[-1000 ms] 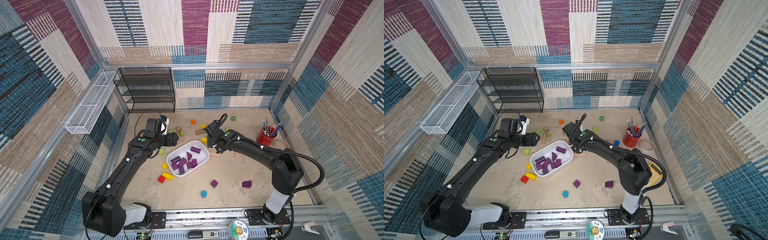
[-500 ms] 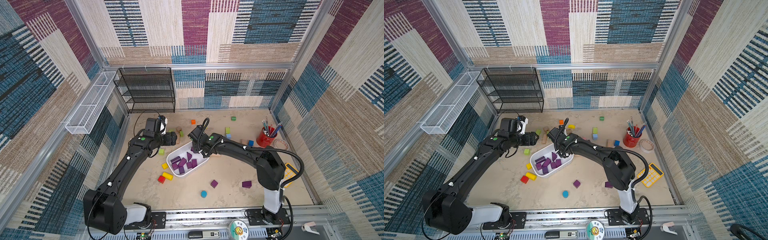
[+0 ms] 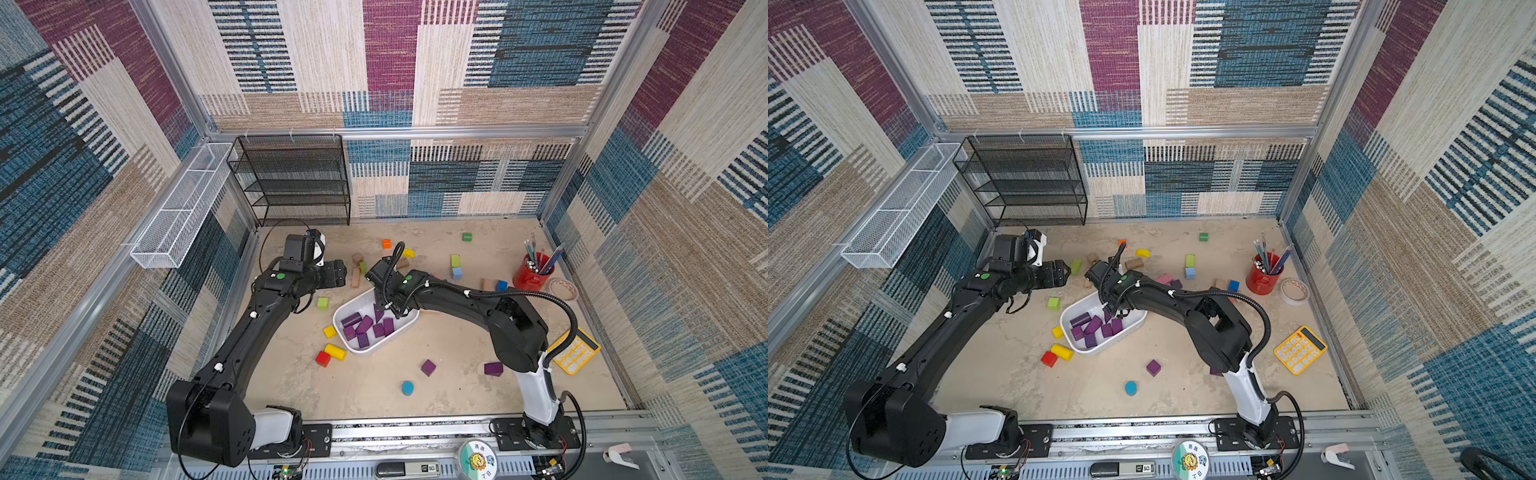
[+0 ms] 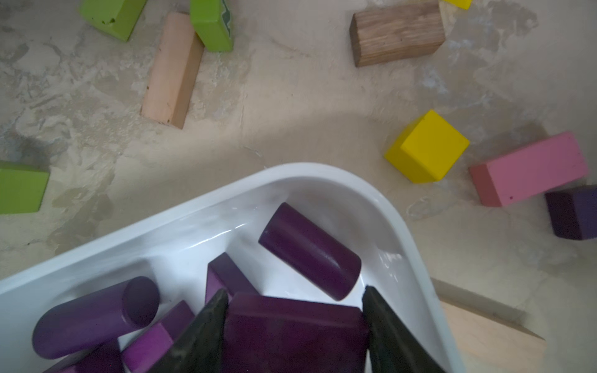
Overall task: Pick purple bricks into the storage bin
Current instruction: Place the building block in the storage box.
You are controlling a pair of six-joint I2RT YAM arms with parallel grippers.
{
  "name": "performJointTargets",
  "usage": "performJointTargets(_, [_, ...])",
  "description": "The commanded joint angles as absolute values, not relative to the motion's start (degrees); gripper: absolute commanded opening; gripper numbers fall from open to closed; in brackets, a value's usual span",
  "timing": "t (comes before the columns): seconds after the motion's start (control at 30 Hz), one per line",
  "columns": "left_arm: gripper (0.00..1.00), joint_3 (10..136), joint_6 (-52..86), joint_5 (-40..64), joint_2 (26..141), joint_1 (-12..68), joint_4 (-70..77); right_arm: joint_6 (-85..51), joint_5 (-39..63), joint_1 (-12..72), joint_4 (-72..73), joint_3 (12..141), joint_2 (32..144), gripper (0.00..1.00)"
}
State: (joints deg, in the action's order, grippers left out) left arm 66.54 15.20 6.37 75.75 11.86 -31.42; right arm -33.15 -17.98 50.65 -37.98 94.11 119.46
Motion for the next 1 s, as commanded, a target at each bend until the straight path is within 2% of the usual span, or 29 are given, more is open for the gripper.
performJointTargets(0.0, [0.84, 66.8, 15.91, 6.77, 75.85, 11.87, -31.81, -33.22, -17.73, 50.71, -35.69, 94.13, 120.22, 0.63])
performJointTargets(0.77, [0.83, 67.08, 16.15, 7.91, 75.94, 11.75, -31.81, -33.14, -16.99, 50.8, -34.45, 93.25, 123.04, 0.63])
performJointTargets(0.97, [0.83, 67.15, 16.08, 8.17, 75.94, 11.76, -31.81, -32.78, -16.79, 50.8, -34.54, 93.52, 123.08, 0.66])
